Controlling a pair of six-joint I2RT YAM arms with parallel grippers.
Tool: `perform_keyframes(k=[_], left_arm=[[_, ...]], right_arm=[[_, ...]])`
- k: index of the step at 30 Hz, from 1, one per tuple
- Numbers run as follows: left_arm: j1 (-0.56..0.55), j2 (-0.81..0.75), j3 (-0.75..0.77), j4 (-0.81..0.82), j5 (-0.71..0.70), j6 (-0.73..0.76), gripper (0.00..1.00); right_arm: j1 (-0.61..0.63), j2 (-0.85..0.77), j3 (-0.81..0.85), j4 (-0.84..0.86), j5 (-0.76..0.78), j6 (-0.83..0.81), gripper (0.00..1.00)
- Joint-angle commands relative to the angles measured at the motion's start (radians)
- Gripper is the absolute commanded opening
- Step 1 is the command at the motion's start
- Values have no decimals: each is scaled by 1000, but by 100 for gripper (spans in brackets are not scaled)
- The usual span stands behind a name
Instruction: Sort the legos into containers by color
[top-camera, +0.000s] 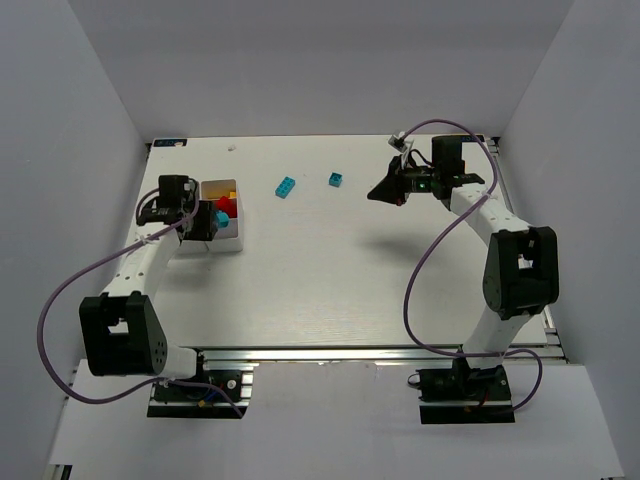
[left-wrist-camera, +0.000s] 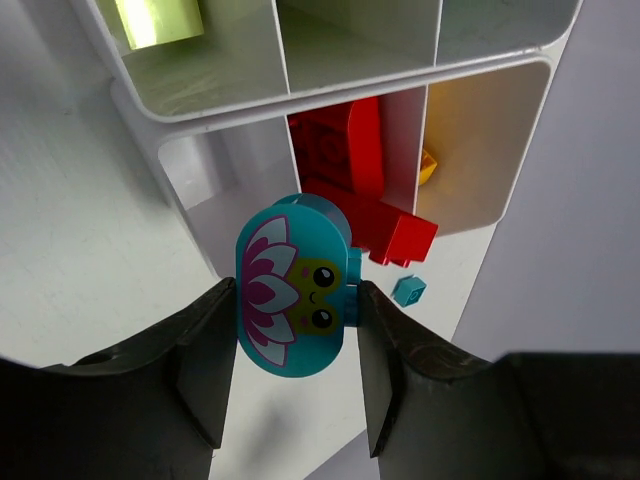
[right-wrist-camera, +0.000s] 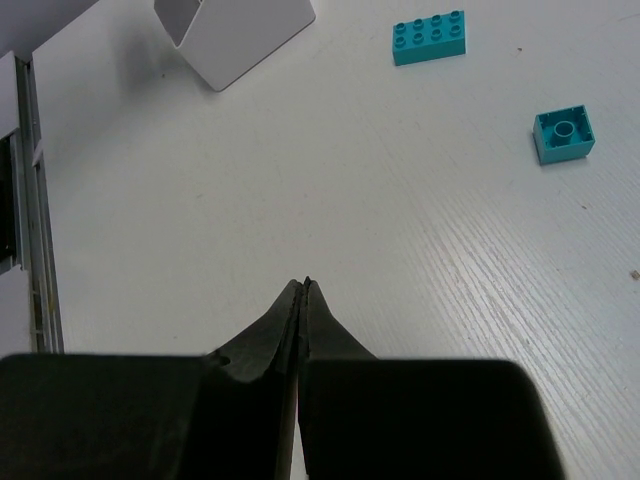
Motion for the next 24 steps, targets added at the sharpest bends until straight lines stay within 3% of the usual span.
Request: perform_keyframes(k=[1,6,8,13,22,24], left_arm=[[21,7,46,6,48,-7,0],[24,4,25,3,56,-26,0],[24,-1,10,16,60,-34,4],[24,-6,-20,34,68,-42,31],[25,21,-26,62,68,-42,44],[24,16,-20,59,62,-40,57]], right_arm=[[3,-43,-5,4,1,-10,0],[3,-40,1,10,2,-5,0],[1,-39,4,10,1,-4,0],[1,-34,8,8,-1,-4,0],[1,-39,4,7,-11,-8,0],[1,-40,1,7,-13,-11,0]])
